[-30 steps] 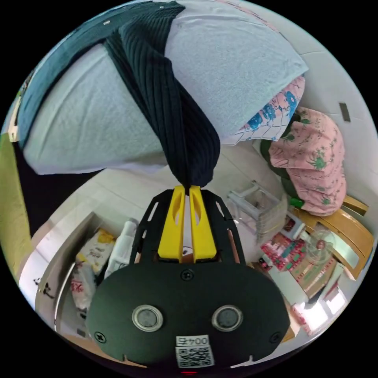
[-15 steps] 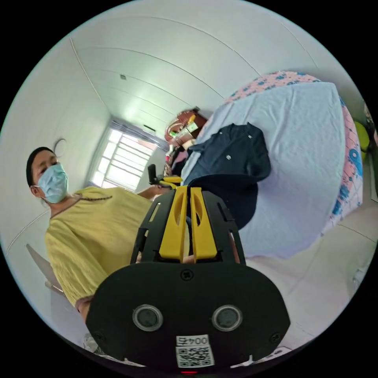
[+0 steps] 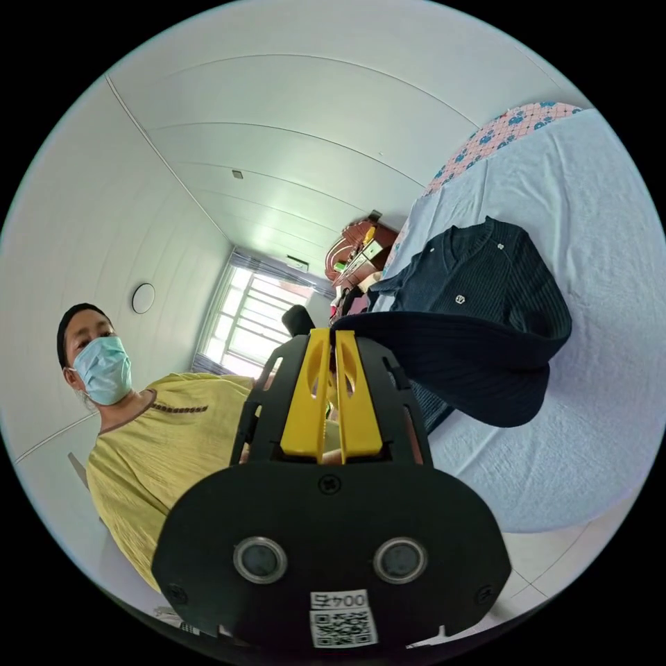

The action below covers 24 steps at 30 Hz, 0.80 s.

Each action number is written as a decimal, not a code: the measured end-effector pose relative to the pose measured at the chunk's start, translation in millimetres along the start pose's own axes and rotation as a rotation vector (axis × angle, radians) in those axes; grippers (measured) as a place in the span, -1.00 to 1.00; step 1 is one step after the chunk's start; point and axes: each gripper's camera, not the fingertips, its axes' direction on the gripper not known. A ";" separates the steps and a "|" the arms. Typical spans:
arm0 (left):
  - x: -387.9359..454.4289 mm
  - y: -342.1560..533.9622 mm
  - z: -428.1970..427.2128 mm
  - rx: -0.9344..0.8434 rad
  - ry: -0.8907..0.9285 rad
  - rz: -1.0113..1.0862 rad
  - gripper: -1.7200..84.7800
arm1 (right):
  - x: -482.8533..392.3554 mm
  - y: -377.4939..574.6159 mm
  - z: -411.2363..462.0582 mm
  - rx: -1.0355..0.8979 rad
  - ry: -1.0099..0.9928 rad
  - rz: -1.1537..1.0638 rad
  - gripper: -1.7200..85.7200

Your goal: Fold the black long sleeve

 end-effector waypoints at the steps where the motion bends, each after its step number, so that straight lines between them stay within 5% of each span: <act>1: -6.3 1.2 -1.9 -0.002 -0.020 -0.006 -0.49 | 0.5 -0.3 -1.1 0.009 -0.012 -0.004 -0.97; 6: -6.6 -7.9 -16.9 0.063 -0.096 0.047 -0.59 | 2.6 -3.4 -0.8 0.025 -0.016 -0.002 -0.96; 9: -2.4 -22.2 -22.7 0.077 -0.178 0.088 -0.90 | 8.0 -8.0 8.9 0.015 -0.016 0.013 -0.94; 12: -11.4 -47.0 -27.5 -0.014 -0.292 0.043 -0.95 | 9.3 -14.8 18.4 0.029 0.024 0.027 -0.90; 24: -147.2 -101.5 -156.3 0.053 -0.102 -0.415 -0.95 | 7.5 33.1 65.7 0.290 0.401 0.154 -0.73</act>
